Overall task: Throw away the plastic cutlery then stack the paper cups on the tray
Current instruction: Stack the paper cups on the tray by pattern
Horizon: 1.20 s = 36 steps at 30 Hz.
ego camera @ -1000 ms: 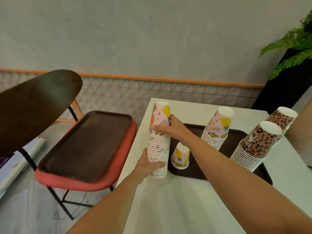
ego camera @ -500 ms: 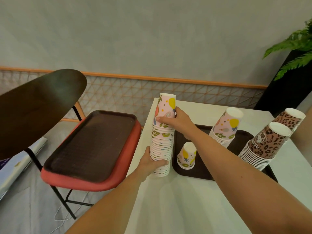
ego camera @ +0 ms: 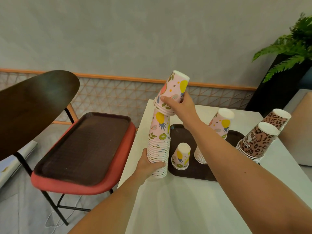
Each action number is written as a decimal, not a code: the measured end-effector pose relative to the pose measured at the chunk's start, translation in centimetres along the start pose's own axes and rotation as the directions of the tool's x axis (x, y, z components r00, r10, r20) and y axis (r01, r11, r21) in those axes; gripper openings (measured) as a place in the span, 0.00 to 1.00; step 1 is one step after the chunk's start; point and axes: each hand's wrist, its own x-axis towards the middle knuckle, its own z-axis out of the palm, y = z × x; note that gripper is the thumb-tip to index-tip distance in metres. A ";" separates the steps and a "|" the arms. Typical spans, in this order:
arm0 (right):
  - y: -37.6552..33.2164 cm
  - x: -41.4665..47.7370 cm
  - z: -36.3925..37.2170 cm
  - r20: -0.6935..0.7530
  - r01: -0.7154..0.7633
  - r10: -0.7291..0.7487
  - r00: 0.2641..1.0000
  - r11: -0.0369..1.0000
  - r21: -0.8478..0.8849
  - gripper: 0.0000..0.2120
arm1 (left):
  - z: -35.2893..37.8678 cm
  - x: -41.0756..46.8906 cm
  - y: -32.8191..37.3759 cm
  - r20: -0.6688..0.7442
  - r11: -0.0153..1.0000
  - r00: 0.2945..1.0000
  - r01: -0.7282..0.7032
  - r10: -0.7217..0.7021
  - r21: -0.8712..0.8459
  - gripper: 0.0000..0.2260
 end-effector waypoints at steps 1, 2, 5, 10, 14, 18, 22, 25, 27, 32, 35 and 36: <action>-0.2 0.1 -0.4 -0.047 0.029 -0.027 0.999 0.999 0.041 0.23 | 0.1 0.0 0.1 0.002 1.000 1.000 -0.002 0.002 -0.002 0.35; -0.4 0.2 -0.8 -0.091 0.055 -0.049 0.995 0.996 0.067 0.23 | 0.2 0.0 0.2 0.003 1.000 1.000 -0.006 0.006 -0.009 0.35; 0.0 0.6 -2.3 -0.182 0.089 -0.079 0.980 0.995 0.046 0.25 | 0.3 0.0 0.2 -0.001 0.999 1.000 -0.008 0.008 -0.049 0.35; 4.3 -0.5 -4.2 -0.237 0.003 -0.033 0.971 0.992 -0.126 0.30 | 0.3 -0.3 0.4 -0.004 0.996 1.000 -0.010 0.010 -0.093 0.43; 8.7 -2.5 -5.2 -0.207 -0.076 0.037 0.978 0.980 -0.185 0.30 | 0.4 -0.6 0.6 -0.004 0.994 1.000 -0.012 0.012 -0.107 0.46; 12.6 -4.5 -5.7 -0.174 -0.148 0.110 0.979 0.963 -0.225 0.31 | 0.7 -1.0 0.8 -0.015 0.993 1.000 -0.013 0.011 -0.120 0.45; 14.8 -5.4 -5.7 -0.119 -0.188 0.162 0.980 0.948 -0.258 0.33 | 0.7 -1.2 0.8 -0.025 0.992 1.000 -0.017 0.015 -0.124 0.41; 15.5 -5.6 -5.6 -0.102 -0.196 0.173 0.980 0.937 -0.289 0.38 | 0.5 -1.2 0.7 -0.027 0.992 0.999 -0.021 0.018 -0.122 0.38; 15.6 -5.7 -5.5 -0.107 -0.205 0.179 0.978 0.925 -0.319 0.40 | 0.4 -1.2 0.6 -0.030 0.993 0.999 -0.015 0.012 -0.114 0.37; 13.9 -5.1 -5.0 -0.133 -0.160 0.124 0.983 0.936 -0.313 0.36 | 0.5 -1.1 0.6 -0.037 0.995 0.999 -0.013 0.009 -0.095 0.35; 11.6 -4.6 -4.4 -0.137 -0.096 0.062 0.989 0.963 -0.253 0.30 | 0.7 -1.1 0.8 -0.044 0.997 0.999 -0.017 0.014 -0.080 0.33; 10.7 -4.5 -4.1 -0.124 -0.064 0.036 0.992 0.971 -0.231 0.29 | 0.7 -1.1 0.9 -0.044 0.997 0.999 -0.017 0.014 -0.079 0.33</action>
